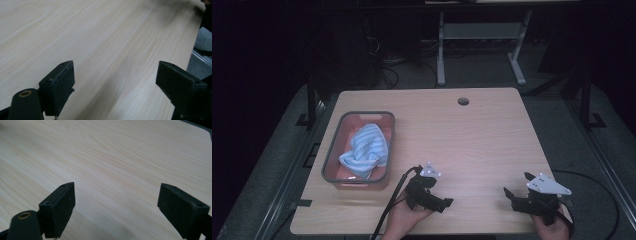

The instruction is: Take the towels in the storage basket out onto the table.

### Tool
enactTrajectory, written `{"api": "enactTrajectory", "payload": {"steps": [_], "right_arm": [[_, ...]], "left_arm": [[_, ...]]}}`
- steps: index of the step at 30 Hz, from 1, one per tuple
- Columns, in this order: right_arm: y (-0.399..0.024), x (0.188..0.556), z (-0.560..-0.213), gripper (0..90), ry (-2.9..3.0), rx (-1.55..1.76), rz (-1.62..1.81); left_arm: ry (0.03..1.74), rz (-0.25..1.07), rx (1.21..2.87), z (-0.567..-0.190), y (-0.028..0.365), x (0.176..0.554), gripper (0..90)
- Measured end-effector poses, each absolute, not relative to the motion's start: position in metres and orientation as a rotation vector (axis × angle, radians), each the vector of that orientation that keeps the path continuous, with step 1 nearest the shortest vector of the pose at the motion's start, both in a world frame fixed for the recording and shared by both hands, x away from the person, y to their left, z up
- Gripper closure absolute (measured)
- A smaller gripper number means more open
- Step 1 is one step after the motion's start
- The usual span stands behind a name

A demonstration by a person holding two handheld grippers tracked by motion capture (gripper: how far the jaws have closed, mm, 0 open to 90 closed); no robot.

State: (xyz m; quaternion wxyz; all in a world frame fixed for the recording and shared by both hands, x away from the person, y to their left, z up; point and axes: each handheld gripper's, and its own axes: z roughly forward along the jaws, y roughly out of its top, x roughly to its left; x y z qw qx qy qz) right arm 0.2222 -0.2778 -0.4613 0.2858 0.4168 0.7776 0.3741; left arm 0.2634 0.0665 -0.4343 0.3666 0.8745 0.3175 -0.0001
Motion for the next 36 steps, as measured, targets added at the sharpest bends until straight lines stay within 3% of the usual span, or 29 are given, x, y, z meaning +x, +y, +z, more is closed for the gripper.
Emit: {"api": "enactTrajectory", "payload": {"steps": [17, 28, 36], "right_arm": [[-0.279, 0.219, -0.461, 14.1, 2.086, 1.120, 1.007], [-0.279, 0.217, -0.458, 14.1, 2.083, 1.106, 1.001], [-0.282, 0.217, -0.458, 14.1, 2.071, 1.119, 1.006]], "left_arm": [[0.894, 0.045, 2.201, -0.404, 0.051, 0.303, 15.6], [0.930, 0.126, 2.278, -0.358, 0.065, 0.331, 15.6], [0.941, 0.092, 2.282, -0.340, 0.089, 0.342, 15.6]]}}
